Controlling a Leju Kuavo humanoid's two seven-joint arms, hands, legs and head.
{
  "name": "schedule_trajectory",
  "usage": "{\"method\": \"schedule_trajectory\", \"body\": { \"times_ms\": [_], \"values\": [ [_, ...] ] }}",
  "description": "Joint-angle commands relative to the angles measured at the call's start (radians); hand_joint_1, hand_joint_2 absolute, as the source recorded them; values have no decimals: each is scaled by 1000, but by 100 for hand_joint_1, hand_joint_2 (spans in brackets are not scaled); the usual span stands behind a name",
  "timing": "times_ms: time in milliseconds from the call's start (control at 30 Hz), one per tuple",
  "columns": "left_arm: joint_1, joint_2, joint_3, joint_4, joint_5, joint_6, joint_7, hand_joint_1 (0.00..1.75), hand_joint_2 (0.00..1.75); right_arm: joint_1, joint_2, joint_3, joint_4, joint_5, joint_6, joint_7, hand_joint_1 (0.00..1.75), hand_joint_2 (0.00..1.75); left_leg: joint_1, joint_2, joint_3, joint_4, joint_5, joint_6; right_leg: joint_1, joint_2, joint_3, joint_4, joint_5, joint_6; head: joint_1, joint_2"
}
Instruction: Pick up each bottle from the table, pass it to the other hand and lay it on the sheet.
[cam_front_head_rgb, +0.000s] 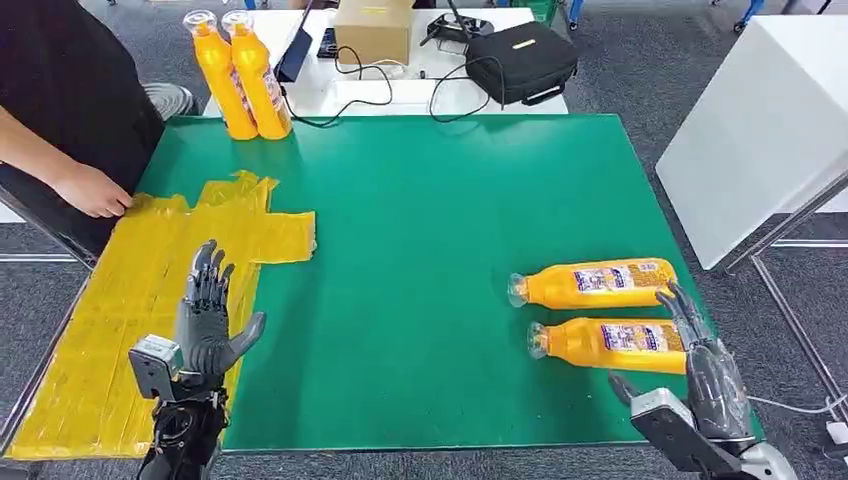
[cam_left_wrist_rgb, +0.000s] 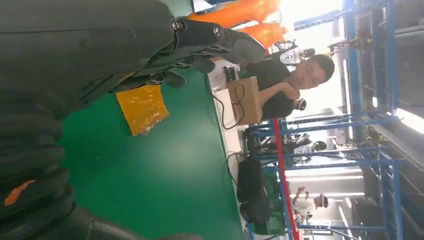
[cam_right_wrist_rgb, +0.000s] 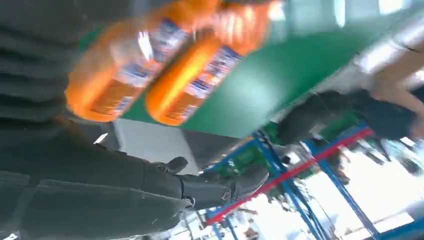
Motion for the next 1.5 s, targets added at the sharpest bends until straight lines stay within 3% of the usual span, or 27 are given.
{"method": "schedule_trajectory", "body": {
  "times_ms": [33, 133, 233, 500, 700, 900, 1100, 1200, 1267, 1300, 1333, 1367, 1500],
  "values": [
    [-108, 26, -59, 97, 15, 16, 4, 0, 175, 104, -69, -150, -14, 35, 91, -4, 0, 175, 0, -3, 2, 0, -1, 1, 0, -2, 3, 0, -1, -2, 0, 0],
    [-160, 29, -73, 116, 28, 40, 26, 0, 175, 36, -74, -170, 56, 70, 143, -36, 0, 175, 0, -6, 4, 1, -1, 1, 1, -4, 6, 0, -2, -3, 0, 0],
    [-196, 34, -72, 141, 35, 49, 37, 0, 175, -45, -102, -112, 149, 110, 131, -12, 0, 175, 1, 1, 3, 0, -1, 1, 1, 2, 4, -2, 1, -3, -1, 0],
    [-213, 18, -78, 159, 33, 52, 40, 0, 175, -121, -79, -11, 239, 166, 71, 43, 0, 175, 1, 2, 5, -1, 0, 1, 2, 3, 4, -2, 2, -4, -1, 0],
    [-191, 23, -73, 166, 31, 65, 25, 0, 175, -119, -67, 40, 260, 194, 43, 62, 0, 175, 1, 1, 7, -1, -1, 2, 2, 3, 7, -2, 0, -5, 0, 0],
    [-216, 60, -29, 255, 42, 32, -14, 0, 175, -248, -206, 128, 434, 114, 25, 75, 0, 175, 1, 7, 5, -1, 0, 2, 1, 8, 4, -2, 3, -4, 0, 0],
    [-215, 37, -65, 199, 31, 35, 8, 0, 175, -97, -290, 30, 270, 17, 84, 74, 0, 175, 0, -4, 3, 1, 0, 2, 1, -3, 5, 0, 0, -4, 0, 0],
    [-209, 28, -89, 145, 33, 62, 49, 0, 175, -18, -244, -20, 171, 59, 131, 70, 0, 175, 0, -8, 4, 2, -1, 4, 1, -8, 9, 1, -4, -5, 0, 0],
    [-203, 26, -92, 142, 34, 67, 54, 0, 175, -26, -207, 1, 182, 105, 121, 71, 0, 175, 1, -9, 8, 3, -4, 4, 2, -8, 12, 2, -7, -7, 0, 0],
    [-203, 26, -93, 144, 34, 67, 54, 0, 175, -31, -200, 10, 188, 114, 117, 73, 0, 175, 0, -6, 2, 1, 0, 3, 0, -6, 5, 1, -1, -4, 0, 0],
    [-203, 27, -94, 148, 33, 66, 54, 0, 175, -38, -197, 16, 198, 121, 113, 75, 0, 175, 1, -7, 8, 2, -3, 3, 1, -6, 11, 1, -5, -7, 0, 0],
    [-207, 27, -93, 153, 33, 67, 54, 0, 175, -48, -196, 19, 209, 128, 112, 77, 0, 175, 1, -2, 2, 0, 0, 3, 1, -2, 5, -1, -1, -3, 0, 0],
    [-325, 15, -99, 244, 32, 73, 65, 0, 175, -224, -169, 90, 380, 221, 96, 120, 0, 175, 1, 2, 2, 1, -1, 0, 2, 3, 2, -1, 2, -3, 0, 0]
  ]
}}
